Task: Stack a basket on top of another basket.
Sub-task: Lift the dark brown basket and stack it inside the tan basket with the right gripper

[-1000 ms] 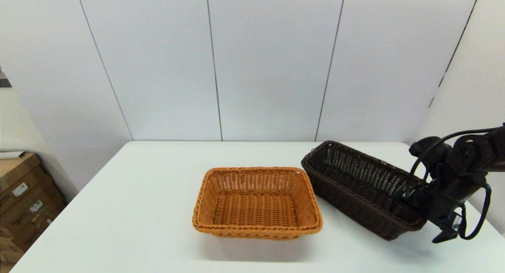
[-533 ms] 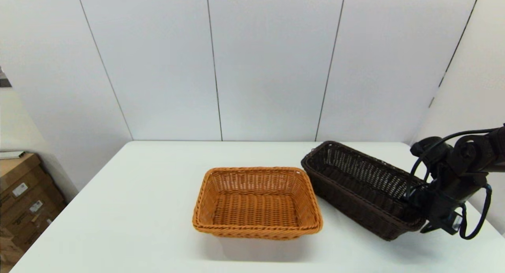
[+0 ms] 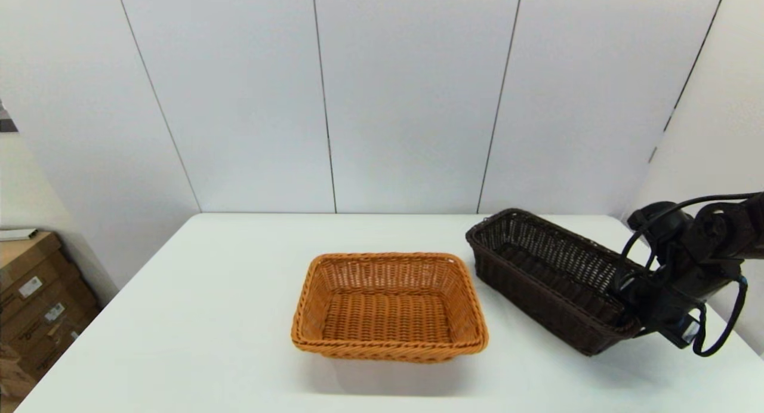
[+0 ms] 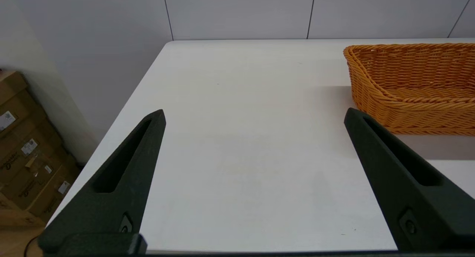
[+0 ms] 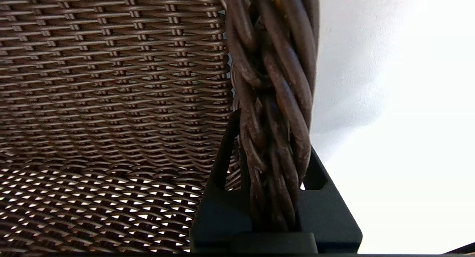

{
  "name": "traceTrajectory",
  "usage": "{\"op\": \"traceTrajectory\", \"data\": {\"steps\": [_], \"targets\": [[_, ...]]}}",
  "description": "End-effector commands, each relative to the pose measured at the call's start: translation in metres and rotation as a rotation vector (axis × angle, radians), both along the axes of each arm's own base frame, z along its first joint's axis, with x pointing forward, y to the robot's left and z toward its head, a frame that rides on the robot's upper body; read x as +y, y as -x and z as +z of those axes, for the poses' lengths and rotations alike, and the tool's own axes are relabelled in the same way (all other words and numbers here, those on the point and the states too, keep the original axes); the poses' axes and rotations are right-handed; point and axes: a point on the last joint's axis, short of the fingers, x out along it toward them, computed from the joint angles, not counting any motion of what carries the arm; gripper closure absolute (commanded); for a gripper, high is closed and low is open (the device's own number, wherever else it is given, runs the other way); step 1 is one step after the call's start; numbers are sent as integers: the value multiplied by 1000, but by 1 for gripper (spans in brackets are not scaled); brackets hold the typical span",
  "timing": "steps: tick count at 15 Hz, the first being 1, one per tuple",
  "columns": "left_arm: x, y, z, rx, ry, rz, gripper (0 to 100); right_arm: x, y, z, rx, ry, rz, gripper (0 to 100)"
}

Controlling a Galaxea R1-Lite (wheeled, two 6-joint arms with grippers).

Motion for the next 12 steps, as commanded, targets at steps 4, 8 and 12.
{"op": "traceTrajectory", "data": {"steps": [4,8,12], "targets": [[0,0,0,0,1,0,0,-3,10,35,-101,-20,-9,100],[0,0,0,0,1,0,0,-4,23,80,-197,-53,-5,100],[0,0,0,0,1,0,0,-5,33,108,-235,-63,-10,100]]}}
